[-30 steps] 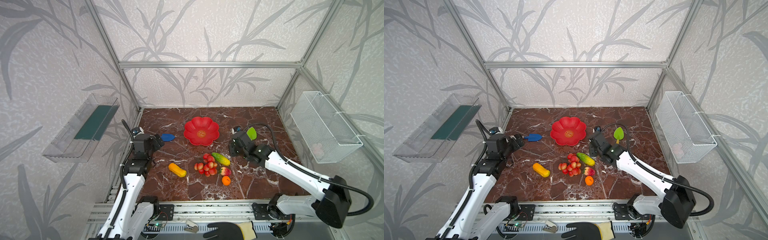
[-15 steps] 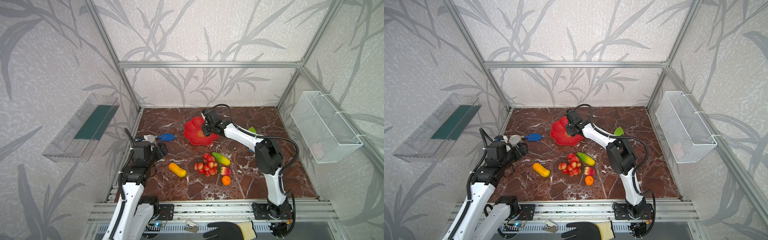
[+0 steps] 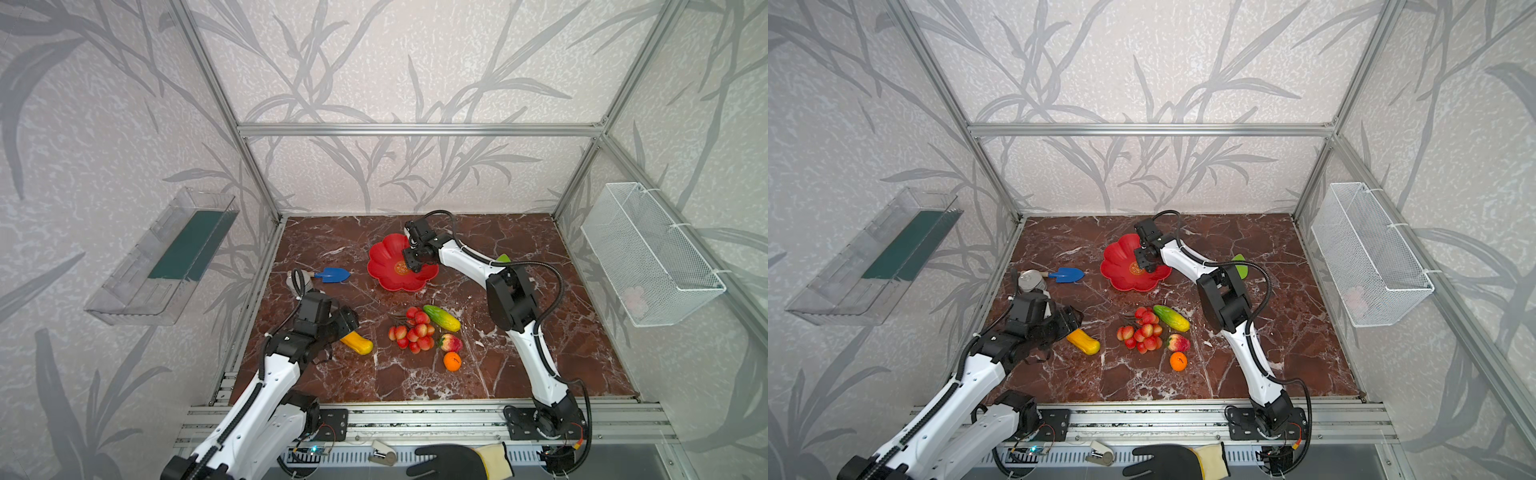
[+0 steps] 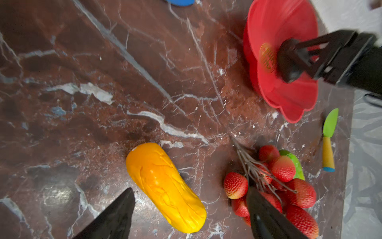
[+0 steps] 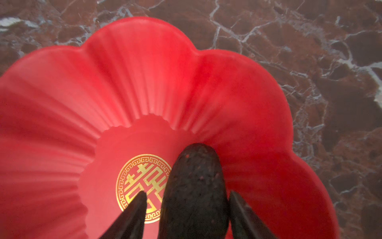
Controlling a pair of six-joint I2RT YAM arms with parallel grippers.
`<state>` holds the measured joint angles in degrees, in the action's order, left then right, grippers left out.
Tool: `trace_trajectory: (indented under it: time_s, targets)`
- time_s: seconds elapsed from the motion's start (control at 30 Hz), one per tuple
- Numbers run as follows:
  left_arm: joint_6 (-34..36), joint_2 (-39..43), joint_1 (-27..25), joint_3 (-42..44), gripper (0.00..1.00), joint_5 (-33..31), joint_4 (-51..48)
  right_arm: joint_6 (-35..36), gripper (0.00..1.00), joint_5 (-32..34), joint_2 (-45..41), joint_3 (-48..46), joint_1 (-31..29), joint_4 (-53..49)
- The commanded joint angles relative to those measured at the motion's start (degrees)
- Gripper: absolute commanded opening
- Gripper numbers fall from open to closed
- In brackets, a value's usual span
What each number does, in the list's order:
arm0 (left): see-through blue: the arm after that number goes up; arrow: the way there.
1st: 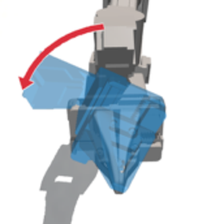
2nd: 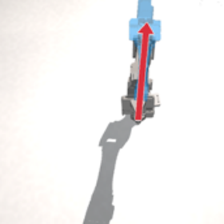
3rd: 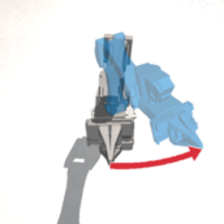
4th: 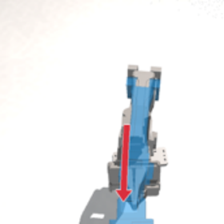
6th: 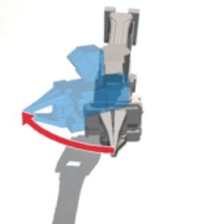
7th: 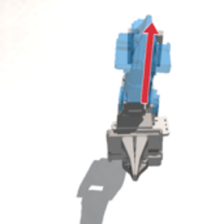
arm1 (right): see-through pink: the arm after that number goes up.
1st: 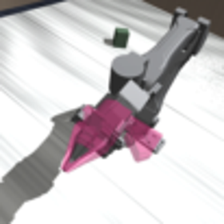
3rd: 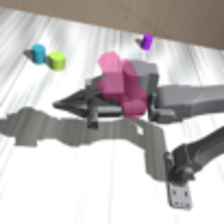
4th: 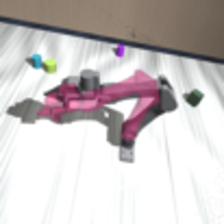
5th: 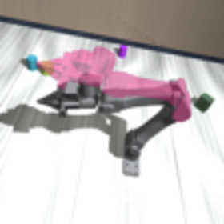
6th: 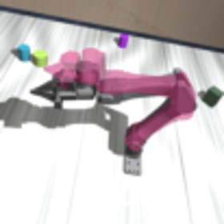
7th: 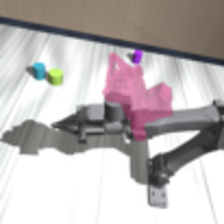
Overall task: Place and organize the fake fruits in the fruit bowl
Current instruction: 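Place the avocado in the red bowl while the left gripper reaches for the papaya, then grasp the yellow papaya with the left gripper while the right gripper withdraws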
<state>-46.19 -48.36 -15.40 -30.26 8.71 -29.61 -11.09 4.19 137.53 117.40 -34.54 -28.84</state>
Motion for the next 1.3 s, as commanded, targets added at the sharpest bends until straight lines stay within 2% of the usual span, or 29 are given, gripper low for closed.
trace_trajectory:
  time_s: [0.0,0.13,0.33,0.4,0.57,0.8,1.17,1.27]
  targets:
    - [-3.3,-1.9,-2.4,0.9,0.85,-0.5,-0.1,-0.3,0.72,-0.4,-3.5,2.5,0.0,-1.0]
    - [-5.1,-3.5,-4.9,2.9,0.84,-0.8,1.5,-0.5,0.8,-0.6,-11.5,-2.2,0.5,1.8]
    - [-6.1,-6.1,-6.4,4.7,0.85,-1.0,3.8,0.4,0.95,0.1,-30.0,-24.4,0.6,15.9]
    - [-5.7,-7.5,-6.6,4.4,0.85,-1.2,4.0,1.2,0.98,0.7,-34.9,-30.0,0.7,17.6]
    - [-5.9,-11.8,-7.1,4.3,0.85,-0.8,6.5,2.5,1.0,1.4,-43.3,-37.5,1.1,15.7]
    - [-5.2,-18.2,-7.4,2.9,0.79,-0.5,9.7,0.3,1.0,0.8,-51.3,-47.1,1.5,15.2]
    - [-1.2,-21.3,-7.3,-0.2,0.42,0.2,11.9,-1.4,1.0,0.2,-55.0,-53.5,2.7,14.6]
    - [1.1,-20.6,-7.4,-2.0,0.36,-0.6,10.9,-1.9,1.0,-0.5,-54.9,-54.1,2.9,14.9]
